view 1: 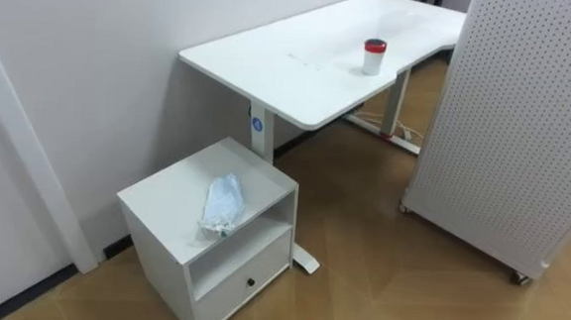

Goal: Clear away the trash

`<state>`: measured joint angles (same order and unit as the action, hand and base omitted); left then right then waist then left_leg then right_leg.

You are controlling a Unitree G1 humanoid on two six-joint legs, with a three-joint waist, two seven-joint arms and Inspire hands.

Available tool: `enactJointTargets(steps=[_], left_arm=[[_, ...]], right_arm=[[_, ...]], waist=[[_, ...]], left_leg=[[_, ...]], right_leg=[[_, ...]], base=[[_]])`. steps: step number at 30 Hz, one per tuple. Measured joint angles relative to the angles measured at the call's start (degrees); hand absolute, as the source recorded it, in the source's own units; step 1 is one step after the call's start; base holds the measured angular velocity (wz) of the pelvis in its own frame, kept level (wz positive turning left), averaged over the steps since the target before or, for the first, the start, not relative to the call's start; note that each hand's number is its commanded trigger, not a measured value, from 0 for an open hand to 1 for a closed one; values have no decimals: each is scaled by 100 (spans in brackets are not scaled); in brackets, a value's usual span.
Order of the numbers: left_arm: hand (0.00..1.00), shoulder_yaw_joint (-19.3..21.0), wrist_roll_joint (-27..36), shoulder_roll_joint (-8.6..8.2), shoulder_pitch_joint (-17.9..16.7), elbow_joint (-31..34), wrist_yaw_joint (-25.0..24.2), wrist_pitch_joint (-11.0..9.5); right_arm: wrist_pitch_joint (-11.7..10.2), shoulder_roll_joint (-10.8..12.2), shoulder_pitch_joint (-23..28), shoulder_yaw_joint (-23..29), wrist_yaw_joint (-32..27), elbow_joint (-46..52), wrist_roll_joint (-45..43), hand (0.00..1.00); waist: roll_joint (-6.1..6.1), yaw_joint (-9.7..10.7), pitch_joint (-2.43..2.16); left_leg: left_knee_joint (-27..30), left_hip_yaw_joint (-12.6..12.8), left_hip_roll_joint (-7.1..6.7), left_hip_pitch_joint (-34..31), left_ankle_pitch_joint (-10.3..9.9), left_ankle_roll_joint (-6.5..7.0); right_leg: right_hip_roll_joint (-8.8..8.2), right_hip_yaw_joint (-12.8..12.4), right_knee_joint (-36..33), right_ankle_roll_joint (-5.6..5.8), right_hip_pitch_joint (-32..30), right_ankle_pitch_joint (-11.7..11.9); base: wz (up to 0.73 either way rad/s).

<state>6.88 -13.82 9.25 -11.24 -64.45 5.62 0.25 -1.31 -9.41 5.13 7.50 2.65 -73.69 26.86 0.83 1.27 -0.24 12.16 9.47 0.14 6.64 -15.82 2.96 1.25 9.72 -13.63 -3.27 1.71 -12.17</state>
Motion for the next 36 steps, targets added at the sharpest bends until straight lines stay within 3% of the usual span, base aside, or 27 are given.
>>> enactJointTargets(steps=[7,12,14,20,22,25,28,30,32,33,34,35,36], left_arm=[[0,-28,981,-117,-47,28,158,-46],[0,-26,975,-115,1,26,171,-111],[0,-7,964,-102,-7,20,170,-112],[0,257,843,-56,-22,-128,170,-113],[0,361,787,43,-49,-236,168,-43],[0,384,658,51,-190,-257,144,156],[0,384,549,1,-329,-253,104,230],[0,260,524,-1,-335,-239,99,234],[0,179,510,-9,-394,-240,101,232],[0,185,513,-13,-460,-237,102,225],[0,189,526,-12,-530,-239,116,225],[0,188,520,-20,-560,-239,119,225],[0,190,517,-44,-570,-234,126,201]], right_arm=[[-62,33,-4,-190,9,9,39,100],[-64,80,-22,-226,103,11,39,100],[-54,80,-21,-226,131,8,23,100],[-41,81,-3,-268,327,-13,-31,100],[6,79,-31,-354,397,-6,-32,100],[9,29,-84,-566,423,-6,-33,100],[13,17,-83,-564,393,-38,-16,100],[20,8,-72,-565,362,-38,55,100],[19,-4,-92,-583,340,-43,66,100],[15,-12,-99,-617,335,-39,63,100],[21,-6,-96,-630,320,-39,63,100],[21,-7,-93,-637,313,-38,63,100],[19,-13,-49,-633,294,4,70,100]], waist=[[-62,-4,-4],[-126,-7,19],[-120,-12,51],[-214,-167,48],[-311,-301,65],[-296,-357,73],[-290,-315,100],[-304,-265,109],[-325,-343,110],[-336,-349,98],[-350,-372,89],[-357,-383,85],[-358,-376,77]], left_leg=[[-85,101,11,77,5,-8],[-87,81,16,69,5,-8],[-83,83,16,96,5,-8],[132,153,47,47,-19,-46],[1003,269,155,-336,-192,-192],[2398,248,423,-953,-261,-253],[3000,99,537,-1235,-275,-301],[2742,-44,496,-1622,-308,-298],[2195,-38,488,-2063,-204,-398],[1615,-37,482,-2300,92,-441],[1203,-60,476,-2422,579,-453],[1004,-82,444,-2431,807,-443],[765,-62,387,-2422,1198,-371]], right_leg=[[27,-70,11,-2,36,2],[40,-62,109,9,80,24],[35,-27,123,10,115,25],[41,5,72,-18,114,3],[-6,199,-203,-89,-22,-120],[29,276,-314,-165,4,-264],[79,309,-360,-227,211,-398],[31,303,-412,-211,208,-514],[-85,288,-428,-145,223,-574],[-158,264,-428,-86,270,-631],[-249,256,-410,-22,344,-688],[-305,254,-409,11,375,-720],[-387,250,-404,122,416,-780]], base=[[-5],[-1],[3],[-6],[-29],[-17],[23],[27],[-2],[-18],[-21],[-16],[0]])
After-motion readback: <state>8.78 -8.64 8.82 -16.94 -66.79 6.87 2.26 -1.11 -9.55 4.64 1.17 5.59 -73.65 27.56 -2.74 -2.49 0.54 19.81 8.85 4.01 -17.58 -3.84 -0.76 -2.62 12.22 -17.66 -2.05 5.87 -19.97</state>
